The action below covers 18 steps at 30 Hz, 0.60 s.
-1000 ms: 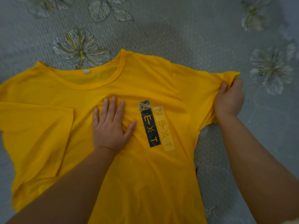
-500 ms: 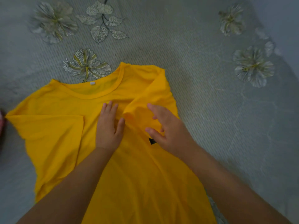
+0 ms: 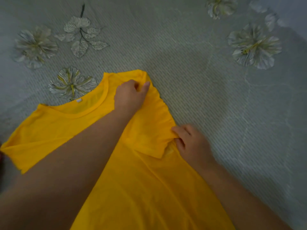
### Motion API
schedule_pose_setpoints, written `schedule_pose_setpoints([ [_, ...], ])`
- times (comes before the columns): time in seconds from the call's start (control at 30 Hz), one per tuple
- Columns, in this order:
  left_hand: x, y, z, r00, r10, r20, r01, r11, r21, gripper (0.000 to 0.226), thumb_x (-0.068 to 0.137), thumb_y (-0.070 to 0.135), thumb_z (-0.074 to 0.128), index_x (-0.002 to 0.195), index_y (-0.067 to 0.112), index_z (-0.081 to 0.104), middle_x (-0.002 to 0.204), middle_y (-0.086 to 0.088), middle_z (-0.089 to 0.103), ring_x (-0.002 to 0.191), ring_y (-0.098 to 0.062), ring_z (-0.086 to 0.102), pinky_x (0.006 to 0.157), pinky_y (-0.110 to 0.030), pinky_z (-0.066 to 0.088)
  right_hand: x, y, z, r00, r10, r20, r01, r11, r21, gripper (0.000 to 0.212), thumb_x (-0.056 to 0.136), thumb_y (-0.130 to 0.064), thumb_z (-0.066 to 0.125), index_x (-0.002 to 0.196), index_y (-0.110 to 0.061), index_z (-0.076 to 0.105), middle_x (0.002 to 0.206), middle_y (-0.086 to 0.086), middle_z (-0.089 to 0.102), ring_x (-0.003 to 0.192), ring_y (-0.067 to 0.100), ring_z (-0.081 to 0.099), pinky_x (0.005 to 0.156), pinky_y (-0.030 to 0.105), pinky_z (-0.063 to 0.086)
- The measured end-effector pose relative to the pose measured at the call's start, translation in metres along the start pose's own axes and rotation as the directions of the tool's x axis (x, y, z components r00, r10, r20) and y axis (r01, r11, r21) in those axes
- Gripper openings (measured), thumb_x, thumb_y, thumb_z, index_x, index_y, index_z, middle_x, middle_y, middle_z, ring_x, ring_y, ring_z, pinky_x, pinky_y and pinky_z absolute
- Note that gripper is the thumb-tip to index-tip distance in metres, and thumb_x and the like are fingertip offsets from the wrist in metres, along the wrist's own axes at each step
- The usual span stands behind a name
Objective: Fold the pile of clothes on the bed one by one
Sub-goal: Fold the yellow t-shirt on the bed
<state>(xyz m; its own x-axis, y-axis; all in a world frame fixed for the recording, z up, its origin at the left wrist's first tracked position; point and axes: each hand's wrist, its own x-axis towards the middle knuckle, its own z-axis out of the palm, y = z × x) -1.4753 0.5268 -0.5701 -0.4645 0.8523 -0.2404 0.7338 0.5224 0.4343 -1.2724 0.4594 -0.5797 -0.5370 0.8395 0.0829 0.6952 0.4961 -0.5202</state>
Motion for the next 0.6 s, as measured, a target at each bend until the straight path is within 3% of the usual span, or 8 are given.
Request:
schedule_pose_setpoints([
  [0.1,0.025,0.024,0.009,0.995,0.000,0.099,-0.006,0.998,0.069,0.044,0.094,0.037,0.045,0.098,-0.005,0.057,0.108,-0.025,0.059,0.104,-0.034,0.053,0.074,-0.037,0.037,0.002,0.002,-0.001,0.999,-0.022,-0.036,0.024,0.998,0.064,0.029,0.080,-0.010,0.043,0.083,0.004,0.069,0.067,0.017,0.057,0.050,0.026,0.054,0.038,0.029,0.047],
  [0.17,0.038,0.031,0.011,0.993,0.056,0.100,-0.053,0.998,-0.031,0.036,0.096,0.025,0.044,0.077,-0.003,0.055,0.083,-0.025,0.056,0.091,-0.030,0.054,0.075,-0.039,0.033,0.003,0.010,-0.004,0.996,0.004,-0.091,0.005,0.995,0.098,0.028,0.081,-0.007,0.043,0.080,0.005,0.068,0.067,0.018,0.055,0.050,0.025,0.052,0.038,0.029,0.046],
  [0.23,0.047,0.035,0.012,0.990,0.115,0.075,-0.108,0.990,-0.090,0.041,0.096,0.020,0.043,0.057,0.013,0.035,0.059,-0.004,0.038,0.076,-0.020,0.042,0.073,-0.039,0.029,0.005,0.019,-0.007,0.992,0.038,-0.118,-0.028,0.996,0.088,0.028,0.082,-0.007,0.044,0.080,0.005,0.069,0.069,0.017,0.055,0.051,0.024,0.052,0.041,0.025,0.045],
  [0.33,0.052,0.038,0.019,0.980,0.199,0.029,-0.197,0.978,-0.067,0.043,0.096,0.020,0.043,0.057,0.020,0.024,0.063,-0.003,0.039,0.074,-0.023,0.040,0.071,-0.038,0.029,0.008,0.028,-0.009,0.990,0.087,-0.115,-0.079,0.994,0.075,0.028,0.081,-0.007,0.044,0.083,0.004,0.070,0.071,0.018,0.056,0.054,0.024,0.053,0.049,0.018,0.038],
  [0.4,0.048,0.041,0.024,0.977,0.209,-0.029,-0.209,0.978,-0.001,0.032,0.096,0.026,0.043,0.065,0.019,0.037,0.083,-0.017,0.054,0.085,-0.029,0.051,0.069,-0.036,0.029,0.010,0.033,-0.008,0.991,0.096,-0.093,-0.086,0.990,0.108,0.028,0.080,-0.006,0.045,0.085,0.004,0.070,0.073,0.019,0.057,0.058,0.025,0.054,0.052,0.019,0.036],
  [0.47,0.044,0.042,0.030,0.979,0.183,-0.087,-0.185,0.983,-0.017,0.022,0.096,0.029,0.041,0.096,0.011,0.054,0.106,-0.018,0.059,0.100,-0.029,0.053,0.073,-0.033,0.031,0.013,0.039,-0.007,0.992,0.096,-0.076,-0.082,0.982,0.169,0.028,0.080,-0.006,0.044,0.086,0.004,0.069,0.075,0.019,0.058,0.062,0.026,0.056,0.058,0.015,0.033],
  [0.53,0.034,0.038,0.029,0.974,0.181,-0.137,-0.194,0.977,-0.086,0.035,0.096,0.028,0.042,0.119,0.002,0.050,0.117,-0.018,0.056,0.108,-0.028,0.051,0.085,-0.030,0.033,0.013,0.042,-0.006,0.995,0.077,-0.068,-0.066,0.985,0.157,0.028,0.081,-0.006,0.043,0.087,0.005,0.069,0.076,0.020,0.058,0.063,0.028,0.056,0.057,0.020,0.038],
  [0.6,0.007,0.026,0.021,0.940,0.275,-0.203,-0.298,0.950,-0.090,0.039,0.094,0.022,0.043,0.123,-0.004,0.046,0.119,-0.021,0.053,0.112,-0.032,0.049,0.093,-0.031,0.031,0.011,0.041,-0.004,0.996,0.051,-0.068,-0.043,0.993,0.109,0.028,0.081,-0.005,0.043,0.087,0.005,0.068,0.076,0.020,0.058,0.061,0.029,0.056,0.057,0.023,0.039],
])
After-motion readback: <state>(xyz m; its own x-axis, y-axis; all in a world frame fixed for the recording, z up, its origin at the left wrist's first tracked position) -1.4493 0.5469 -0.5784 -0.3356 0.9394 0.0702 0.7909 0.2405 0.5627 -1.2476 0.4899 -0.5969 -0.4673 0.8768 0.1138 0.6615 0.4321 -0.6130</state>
